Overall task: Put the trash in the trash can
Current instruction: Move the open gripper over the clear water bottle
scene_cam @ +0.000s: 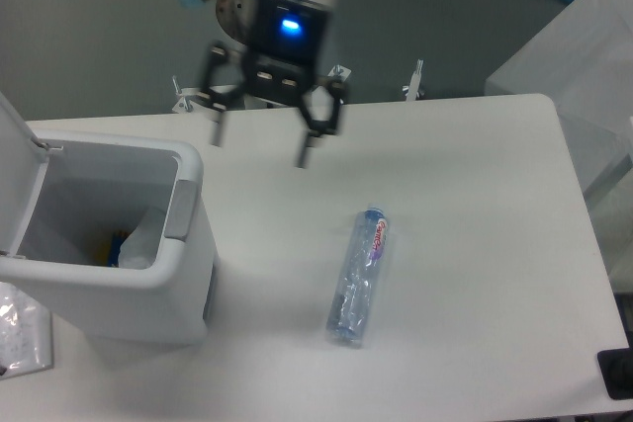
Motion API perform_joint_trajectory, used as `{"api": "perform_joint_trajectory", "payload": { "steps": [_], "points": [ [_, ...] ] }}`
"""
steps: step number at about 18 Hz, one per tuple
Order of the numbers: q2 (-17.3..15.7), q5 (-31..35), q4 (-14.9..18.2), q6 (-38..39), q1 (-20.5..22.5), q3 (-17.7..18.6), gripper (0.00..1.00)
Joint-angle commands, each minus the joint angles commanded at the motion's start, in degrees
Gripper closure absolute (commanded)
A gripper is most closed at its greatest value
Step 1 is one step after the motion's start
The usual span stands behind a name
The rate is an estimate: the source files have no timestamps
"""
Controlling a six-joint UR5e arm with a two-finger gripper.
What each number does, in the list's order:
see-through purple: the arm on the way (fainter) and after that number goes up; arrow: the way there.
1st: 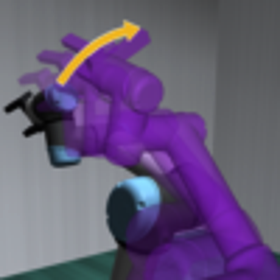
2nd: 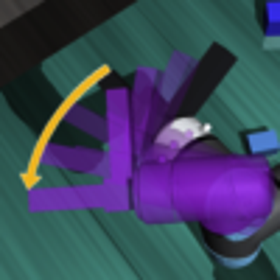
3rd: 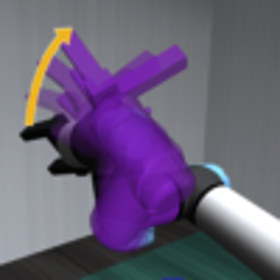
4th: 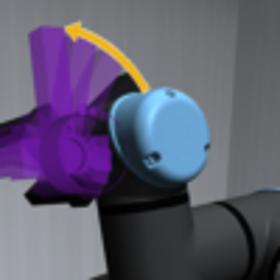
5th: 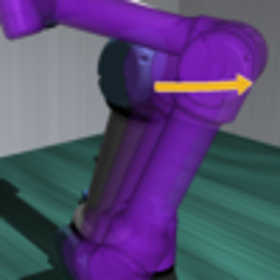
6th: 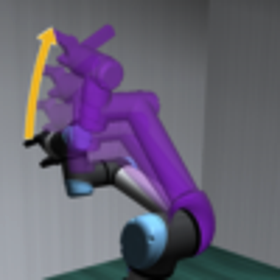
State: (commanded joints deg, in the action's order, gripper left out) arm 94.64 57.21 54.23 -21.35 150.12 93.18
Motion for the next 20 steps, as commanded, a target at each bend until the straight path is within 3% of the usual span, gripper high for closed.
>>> {"api": "perform_joint_trajectory", "payload": {
  "steps": [5,10,15,20],
  "points": [
    [6.69,10.10,-0.09,-0.44,-0.09,-4.06,0.00],
    [12.58,16.34,-0.26,-4.82,-0.79,-4.33,0.00],
    [17.15,19.59,-0.26,-10.19,-2.63,-4.33,0.00],
    [22.95,22.59,-0.35,-10.20,-6.06,-6.53,0.00]
  ]
}}
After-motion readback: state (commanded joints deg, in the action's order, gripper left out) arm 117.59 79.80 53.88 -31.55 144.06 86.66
